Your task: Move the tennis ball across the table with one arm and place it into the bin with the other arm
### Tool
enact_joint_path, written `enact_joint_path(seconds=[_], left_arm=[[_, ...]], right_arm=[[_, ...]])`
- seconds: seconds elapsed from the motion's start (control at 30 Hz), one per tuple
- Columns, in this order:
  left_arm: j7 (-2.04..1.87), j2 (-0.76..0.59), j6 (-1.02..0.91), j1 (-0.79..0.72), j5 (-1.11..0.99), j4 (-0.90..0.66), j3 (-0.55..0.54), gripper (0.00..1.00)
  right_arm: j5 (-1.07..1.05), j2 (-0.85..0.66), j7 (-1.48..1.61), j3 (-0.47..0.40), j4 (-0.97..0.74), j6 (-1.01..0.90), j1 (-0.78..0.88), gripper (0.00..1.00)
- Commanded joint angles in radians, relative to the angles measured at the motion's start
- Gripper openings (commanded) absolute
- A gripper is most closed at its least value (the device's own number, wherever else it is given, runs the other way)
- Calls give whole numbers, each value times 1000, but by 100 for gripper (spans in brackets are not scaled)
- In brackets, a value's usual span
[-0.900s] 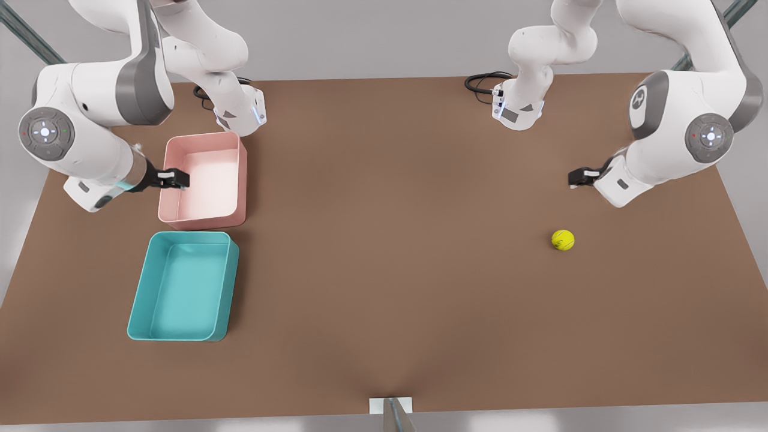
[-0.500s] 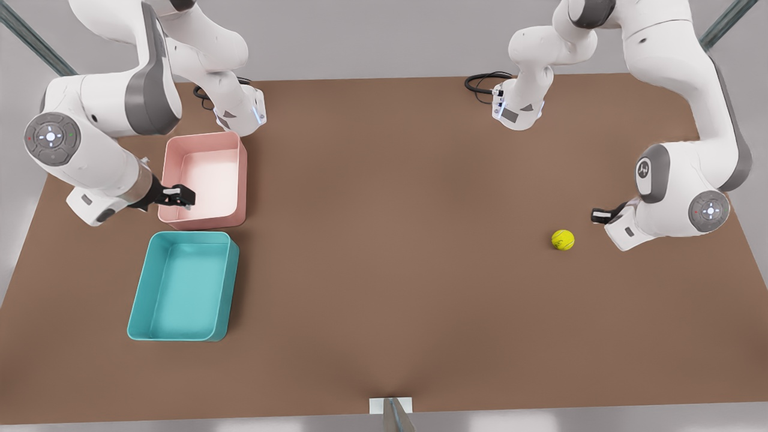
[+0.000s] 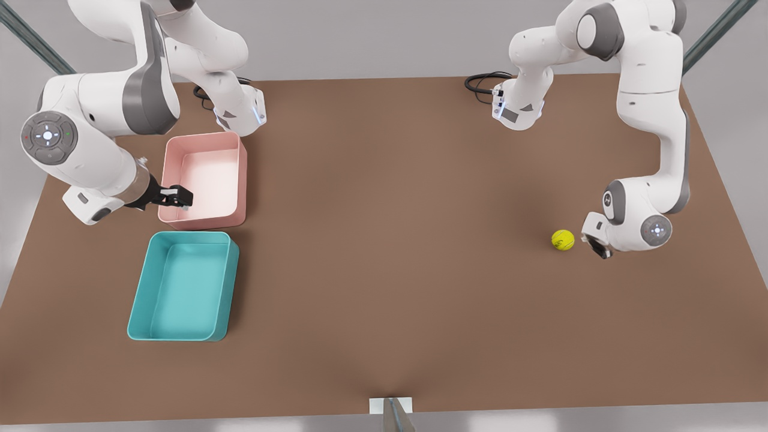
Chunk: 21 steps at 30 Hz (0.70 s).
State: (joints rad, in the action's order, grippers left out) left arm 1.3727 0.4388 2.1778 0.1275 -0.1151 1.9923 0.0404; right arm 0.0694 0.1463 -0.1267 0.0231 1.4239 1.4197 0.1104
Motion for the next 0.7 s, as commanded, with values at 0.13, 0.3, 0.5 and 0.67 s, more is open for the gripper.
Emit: enact_joint_path(seconds=[0.13, 0.3, 0.5, 0.67], left_arm=[[585, 15, 148, 11, -9, 60, 24, 21], [523, 40, 149, 3, -8, 88, 24, 21], [297, 41, 151, -60, 0, 89, 19, 21], [-846, 11, 134, -140, 0, 85, -258, 21]], right_arm=[[0, -1, -16, 0, 0, -8, 0, 100], [0, 3, -14, 0, 3, -15, 0, 100], [0, 3, -14, 0, 4, -15, 0, 100], [0, 6, -17, 0, 4, -21, 2, 100]])
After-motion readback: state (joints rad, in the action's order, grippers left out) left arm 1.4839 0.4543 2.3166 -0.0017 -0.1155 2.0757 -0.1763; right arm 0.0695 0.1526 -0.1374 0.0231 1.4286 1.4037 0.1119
